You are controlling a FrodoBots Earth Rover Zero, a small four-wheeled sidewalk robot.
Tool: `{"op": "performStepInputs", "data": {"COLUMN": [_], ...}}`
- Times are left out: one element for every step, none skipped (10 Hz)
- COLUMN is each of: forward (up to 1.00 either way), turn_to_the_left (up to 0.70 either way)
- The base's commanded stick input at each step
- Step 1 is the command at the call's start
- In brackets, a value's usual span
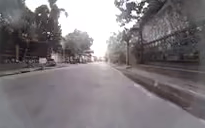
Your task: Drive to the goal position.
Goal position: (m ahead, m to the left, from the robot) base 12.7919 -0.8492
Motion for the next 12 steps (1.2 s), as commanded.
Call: {"op": "performStepInputs", "data": {"forward": [1.00, 1.00, 1.00, 1.00, 1.00, 1.00, 1.00, 1.00, 1.00, 1.00, 1.00, 1.00], "turn_to_the_left": [0.00, 0.00, 0.00, 0.00, 0.00, 0.00, 0.00, 0.00, 0.00, 0.00, 0.00, 0.00]}}
